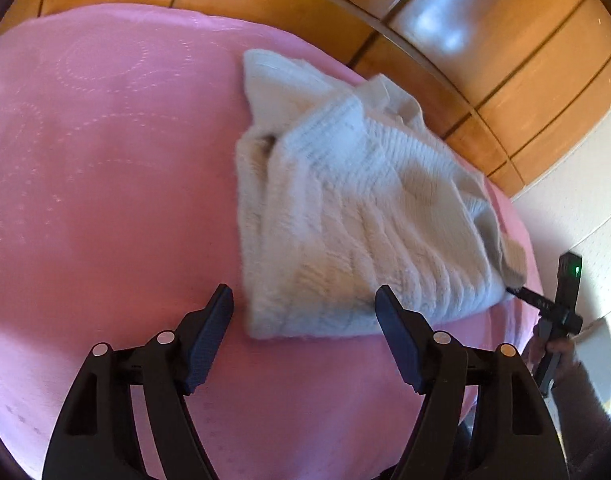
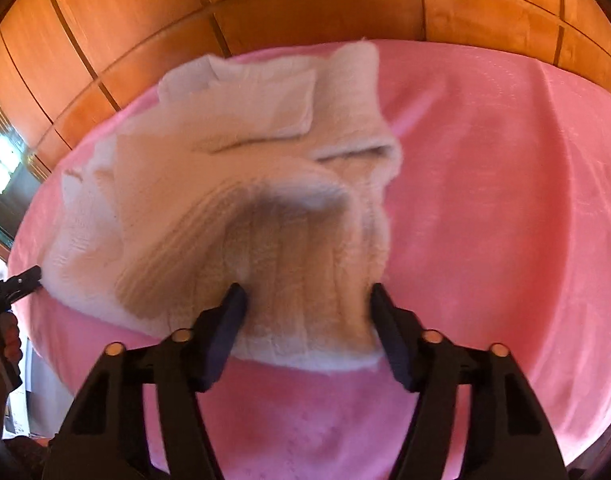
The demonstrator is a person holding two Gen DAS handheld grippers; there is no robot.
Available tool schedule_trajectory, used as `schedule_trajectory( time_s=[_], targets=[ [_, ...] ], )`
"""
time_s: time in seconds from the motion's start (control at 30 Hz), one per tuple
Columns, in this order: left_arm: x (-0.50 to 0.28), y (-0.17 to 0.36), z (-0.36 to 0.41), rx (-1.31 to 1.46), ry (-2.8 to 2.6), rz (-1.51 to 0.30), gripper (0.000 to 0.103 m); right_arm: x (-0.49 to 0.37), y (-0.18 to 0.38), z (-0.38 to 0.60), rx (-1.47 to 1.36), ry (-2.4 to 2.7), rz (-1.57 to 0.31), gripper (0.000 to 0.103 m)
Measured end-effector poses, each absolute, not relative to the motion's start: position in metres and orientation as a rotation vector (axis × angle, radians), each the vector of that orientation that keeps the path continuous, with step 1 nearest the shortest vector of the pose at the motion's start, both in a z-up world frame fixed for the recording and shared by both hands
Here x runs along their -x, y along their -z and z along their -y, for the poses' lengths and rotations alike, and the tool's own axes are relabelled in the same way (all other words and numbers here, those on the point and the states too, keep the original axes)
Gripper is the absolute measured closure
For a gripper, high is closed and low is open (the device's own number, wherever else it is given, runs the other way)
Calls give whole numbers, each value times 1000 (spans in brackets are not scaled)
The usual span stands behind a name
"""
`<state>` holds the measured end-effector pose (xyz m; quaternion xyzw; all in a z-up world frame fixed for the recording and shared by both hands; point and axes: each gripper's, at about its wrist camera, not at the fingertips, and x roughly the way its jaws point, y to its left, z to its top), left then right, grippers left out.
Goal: Fold small clothes
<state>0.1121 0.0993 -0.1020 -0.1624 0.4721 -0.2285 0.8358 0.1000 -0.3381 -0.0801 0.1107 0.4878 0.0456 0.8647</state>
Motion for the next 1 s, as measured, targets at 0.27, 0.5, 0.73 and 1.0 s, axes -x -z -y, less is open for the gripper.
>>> schedule_trajectory(
  time_s=[0.27,0.5,0.73,1.0],
  targets=[
    [-96,99,-94,292,505,-1032,88,-80,63,326,-307,-140,-993,85],
    [-58,90,-123,328,537,-1048,89,-41,49,323,-441,-200,-972,86],
    [-12,87,-136,261,468,-1069,81,-4,55,314,-271,-104,-1053,64],
    [-35,63,-135,176,418,-947,43,-11,37,247,367,-50,-906,27]
  ],
)
